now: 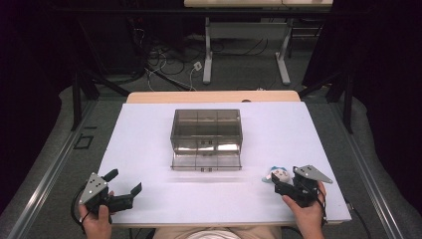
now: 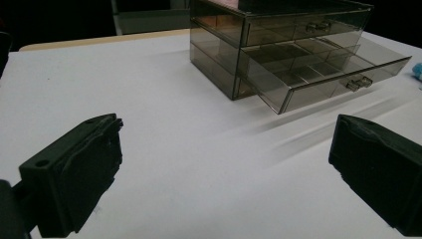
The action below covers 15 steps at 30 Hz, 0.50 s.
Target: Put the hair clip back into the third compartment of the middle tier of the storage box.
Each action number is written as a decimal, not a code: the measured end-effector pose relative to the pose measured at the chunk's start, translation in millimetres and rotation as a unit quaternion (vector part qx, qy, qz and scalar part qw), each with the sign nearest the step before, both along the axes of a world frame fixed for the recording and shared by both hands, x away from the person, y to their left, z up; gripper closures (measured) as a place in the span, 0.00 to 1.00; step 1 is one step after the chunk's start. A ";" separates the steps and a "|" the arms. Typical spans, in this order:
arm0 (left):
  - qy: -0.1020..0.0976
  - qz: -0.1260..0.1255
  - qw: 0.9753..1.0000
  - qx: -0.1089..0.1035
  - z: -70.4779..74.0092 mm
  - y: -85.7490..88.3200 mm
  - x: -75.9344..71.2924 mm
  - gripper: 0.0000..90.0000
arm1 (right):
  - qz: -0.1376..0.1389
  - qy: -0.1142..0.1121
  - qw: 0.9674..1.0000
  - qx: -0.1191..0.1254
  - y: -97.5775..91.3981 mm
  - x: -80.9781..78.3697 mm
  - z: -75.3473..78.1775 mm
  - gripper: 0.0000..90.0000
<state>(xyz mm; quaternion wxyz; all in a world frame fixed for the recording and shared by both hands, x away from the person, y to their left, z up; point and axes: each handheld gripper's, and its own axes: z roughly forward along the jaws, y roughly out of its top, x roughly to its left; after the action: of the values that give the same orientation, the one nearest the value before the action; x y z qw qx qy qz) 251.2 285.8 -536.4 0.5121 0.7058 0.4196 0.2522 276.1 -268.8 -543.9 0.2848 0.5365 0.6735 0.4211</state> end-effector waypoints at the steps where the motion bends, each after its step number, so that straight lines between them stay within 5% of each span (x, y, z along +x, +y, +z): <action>1: -0.001 0.000 1.000 0.002 0.1 0.5 -0.3 0.00 | 0.005 0.005 1.000 -0.001 3.3 2.4 -0.1 0.18; 12: 0.006 0.006 1.000 -0.001 -0.7 1.9 1.1 0.00 | 0.012 0.025 0.999 -0.017 10.7 13.2 0.8 0.20; 15: 0.005 0.006 1.000 -0.003 -1.4 1.4 1.7 0.00 | 0.006 0.046 0.999 -0.012 9.0 18.2 1.0 0.20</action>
<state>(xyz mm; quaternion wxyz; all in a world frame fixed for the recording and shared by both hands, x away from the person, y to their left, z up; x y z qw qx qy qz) 252.9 287.2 -537.8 0.5101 0.7031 0.4276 0.2504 294.3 -259.8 -542.9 0.2578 0.5480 0.6939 0.3895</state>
